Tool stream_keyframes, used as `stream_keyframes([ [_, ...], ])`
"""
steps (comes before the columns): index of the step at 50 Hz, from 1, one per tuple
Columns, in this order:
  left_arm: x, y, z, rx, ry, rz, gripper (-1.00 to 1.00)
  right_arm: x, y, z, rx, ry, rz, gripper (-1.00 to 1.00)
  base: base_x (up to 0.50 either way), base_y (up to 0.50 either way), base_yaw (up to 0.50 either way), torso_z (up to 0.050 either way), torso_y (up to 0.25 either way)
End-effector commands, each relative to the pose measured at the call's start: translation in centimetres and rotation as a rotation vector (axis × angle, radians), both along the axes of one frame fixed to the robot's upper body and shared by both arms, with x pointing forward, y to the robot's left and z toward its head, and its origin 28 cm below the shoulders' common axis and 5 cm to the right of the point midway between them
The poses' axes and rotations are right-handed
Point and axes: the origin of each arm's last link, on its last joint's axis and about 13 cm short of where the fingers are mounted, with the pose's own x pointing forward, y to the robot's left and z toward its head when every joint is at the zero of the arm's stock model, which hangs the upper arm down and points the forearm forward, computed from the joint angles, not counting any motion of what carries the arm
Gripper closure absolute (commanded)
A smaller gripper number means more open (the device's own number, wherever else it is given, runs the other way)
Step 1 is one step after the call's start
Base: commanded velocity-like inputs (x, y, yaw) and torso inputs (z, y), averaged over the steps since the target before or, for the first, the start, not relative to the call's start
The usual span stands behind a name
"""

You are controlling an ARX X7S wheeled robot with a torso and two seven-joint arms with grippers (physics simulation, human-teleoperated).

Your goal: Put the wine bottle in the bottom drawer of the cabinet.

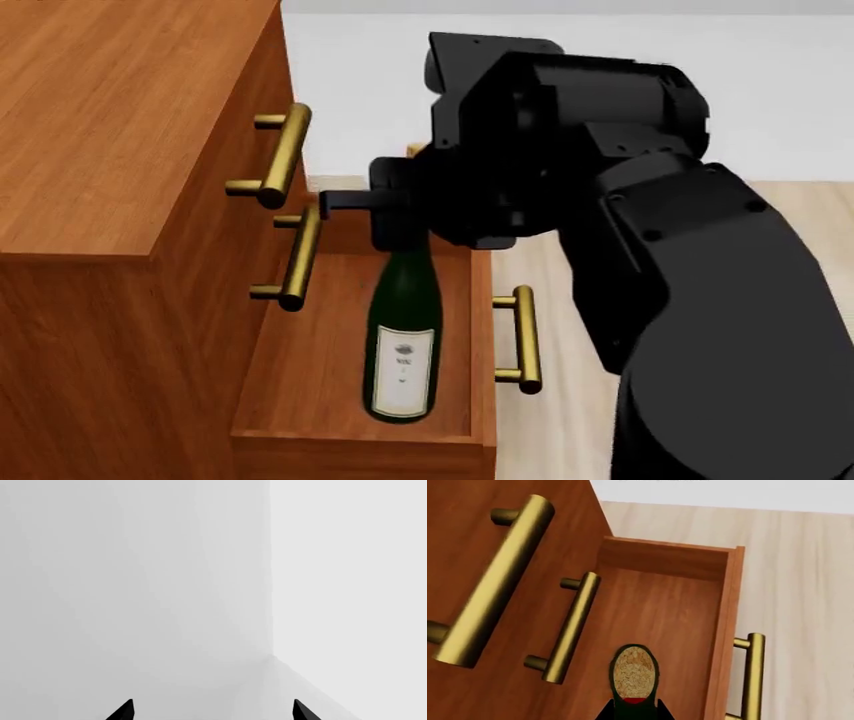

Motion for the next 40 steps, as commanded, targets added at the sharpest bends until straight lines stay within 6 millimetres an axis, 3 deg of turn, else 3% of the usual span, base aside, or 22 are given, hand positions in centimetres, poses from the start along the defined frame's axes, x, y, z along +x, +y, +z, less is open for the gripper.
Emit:
stream_keyframes([
  [1, 0.1, 0.0, 0.0, 0.007, 0.006, -0.002, -1.0, 0.2, 0.1, -0.5, 0.009, -0.027, 0.021, 1.0, 0.0, 0.0, 0.0, 0.0, 0.0],
  [9, 0.1, 0.0, 0.0, 0.007, 0.007, -0.004, -1.0, 0.6, 0.1, -1.3, -0.036, -0.08, 0.002, 1.0, 0.0, 0.0, 0.0, 0.0, 0.0],
  [40, 0.1, -0.1, 0.1, 0.021, 0.011, 0.003, -1.0, 0.5, 0.2, -3.8, -0.003, -0.02, 0.015, 1.0, 0.0, 0.0, 0.0, 0.0, 0.001],
])
